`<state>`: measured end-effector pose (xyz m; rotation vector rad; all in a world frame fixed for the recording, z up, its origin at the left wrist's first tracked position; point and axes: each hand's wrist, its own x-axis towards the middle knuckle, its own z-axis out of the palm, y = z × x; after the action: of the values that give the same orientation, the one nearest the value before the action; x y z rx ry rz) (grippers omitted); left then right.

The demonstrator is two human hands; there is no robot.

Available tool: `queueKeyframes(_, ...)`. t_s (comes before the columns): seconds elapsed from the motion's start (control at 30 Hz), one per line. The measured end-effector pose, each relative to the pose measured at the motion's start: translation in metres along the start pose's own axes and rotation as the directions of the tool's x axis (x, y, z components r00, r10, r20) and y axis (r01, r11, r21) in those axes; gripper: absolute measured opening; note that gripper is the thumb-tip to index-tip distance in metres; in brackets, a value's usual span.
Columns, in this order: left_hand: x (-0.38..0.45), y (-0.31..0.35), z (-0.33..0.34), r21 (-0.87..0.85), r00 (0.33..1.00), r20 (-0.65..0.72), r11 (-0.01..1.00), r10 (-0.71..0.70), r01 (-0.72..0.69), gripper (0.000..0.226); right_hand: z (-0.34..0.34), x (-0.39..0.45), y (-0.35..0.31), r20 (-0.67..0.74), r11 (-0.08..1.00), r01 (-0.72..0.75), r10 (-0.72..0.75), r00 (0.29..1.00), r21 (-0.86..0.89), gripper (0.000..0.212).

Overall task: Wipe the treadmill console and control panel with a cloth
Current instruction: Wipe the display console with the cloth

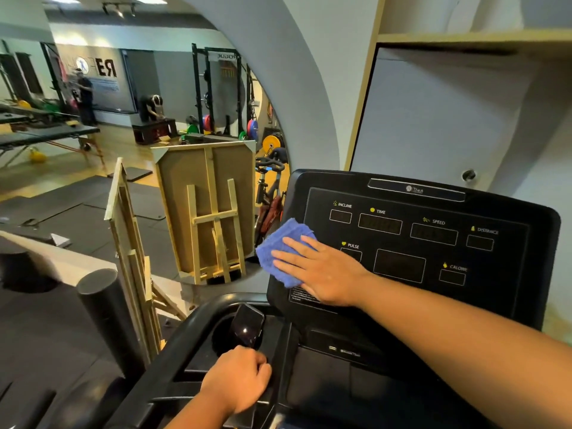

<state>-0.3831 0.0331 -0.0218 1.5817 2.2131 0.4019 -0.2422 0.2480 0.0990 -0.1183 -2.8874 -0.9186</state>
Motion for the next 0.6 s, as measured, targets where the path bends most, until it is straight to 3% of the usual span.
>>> queueKeyframes(0.1,0.0,0.002,-0.002,-0.017,1.0,-0.009,1.0,-0.008,0.007,0.036,-0.021,0.024,0.041,-0.068,0.989,-0.144,0.141,0.988,-0.034,0.064)
queueKeyframes(0.23,0.001,0.002,-0.003,-0.028,1.0,-0.005,1.0,-0.013,0.013,0.036,-0.044,0.034,0.078,-0.142,0.925,-0.373,0.379,0.915,0.065,0.062)
queueKeyframes(0.3,0.001,0.001,-0.003,-0.033,1.0,0.006,0.999,-0.009,0.01,0.037,-0.044,0.017,0.083,-0.199,0.852,-0.505,0.523,0.829,0.135,0.061)
queueKeyframes(0.4,0.002,0.0,-0.001,0.007,1.0,-0.02,1.0,0.01,-0.01,0.035,-0.037,-0.004,0.066,-0.222,0.649,-0.708,0.761,0.61,0.278,0.061)
queueKeyframes(0.43,0.003,-0.001,0.0,0.002,1.0,-0.02,1.0,0.016,-0.016,0.035,-0.035,-0.003,0.054,-0.221,0.616,-0.735,0.788,0.575,0.285,0.061)
queueKeyframes(0.47,0.004,-0.002,0.001,-0.004,1.0,-0.017,1.0,0.023,-0.024,0.034,-0.031,0.0,0.041,-0.215,0.635,-0.728,0.773,0.597,0.258,0.062)
queueKeyframes(0.57,0.005,-0.003,0.001,0.01,0.999,-0.009,0.999,0.042,-0.042,0.035,-0.014,-0.004,0.018,-0.167,0.835,-0.545,0.549,0.819,0.071,0.066)
queueKeyframes(0.6,0.006,-0.004,0.001,0.012,0.999,-0.008,0.999,0.046,-0.046,0.035,-0.012,-0.01,0.022,-0.143,0.872,-0.489,0.488,0.861,0.026,0.066)
